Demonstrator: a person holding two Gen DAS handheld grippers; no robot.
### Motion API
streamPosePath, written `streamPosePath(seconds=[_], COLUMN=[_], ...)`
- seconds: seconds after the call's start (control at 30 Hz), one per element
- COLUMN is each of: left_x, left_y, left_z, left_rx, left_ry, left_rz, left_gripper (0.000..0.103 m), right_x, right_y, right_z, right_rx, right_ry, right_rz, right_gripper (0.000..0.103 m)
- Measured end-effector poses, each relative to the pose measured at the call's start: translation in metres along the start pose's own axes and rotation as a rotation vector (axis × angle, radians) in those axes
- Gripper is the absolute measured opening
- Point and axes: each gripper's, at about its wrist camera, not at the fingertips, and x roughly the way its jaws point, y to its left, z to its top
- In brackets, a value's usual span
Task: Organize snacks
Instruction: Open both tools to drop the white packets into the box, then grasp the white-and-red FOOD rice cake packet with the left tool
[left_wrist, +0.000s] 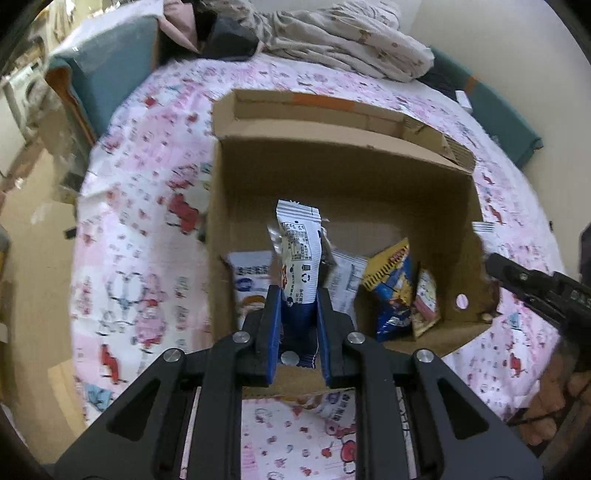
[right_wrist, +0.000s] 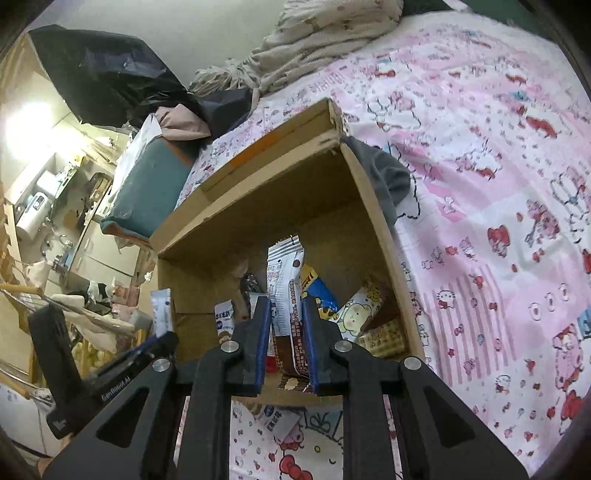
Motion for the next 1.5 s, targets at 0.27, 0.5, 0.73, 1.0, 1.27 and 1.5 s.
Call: streamPosePath(seconds=[0.27,0.5,0.73,1.0,1.27,1.5], left_x=[0.014,0.020,0.020,0.007,-0.008,-0.015], left_y=[-0.005,-0.014,-0.019,-0.019,-0.006,-0.001], left_z=[-0.002,-0.007,-0.011,-0.009,-0.028,-0.064], left_rx=[0.006,0.024,0.031,0.045,-0.022,-0.147], left_ry=[0.040,0.068,0.090,0.041,0.035,0.060], left_rz=[0.017,-0.016,-0.021,0.071,0.141,0.173], left_gripper=[0.016,0.016,0.071,0.078,0.078,0.078], right_x=[0.022,0.032,0.025,0.023,0.005,-0.028], right_y=[-0.004,0.006,0.012,0.005,-0.003,-0.011], right_z=[-0.006,-0.011,-0.011,-0.008,-0.015,-0.048], right_rx=[0.027,0.017,-0.002,0.039,0.099,0.179], right_ry=[0.061,0.102,0.061,0.059,0.043,0.073], right_rz=[0.022,0.073,0.086,0.077,0.082,0.068], right_gripper=[0.019,0.023,0.070,0.070,0.070,0.070])
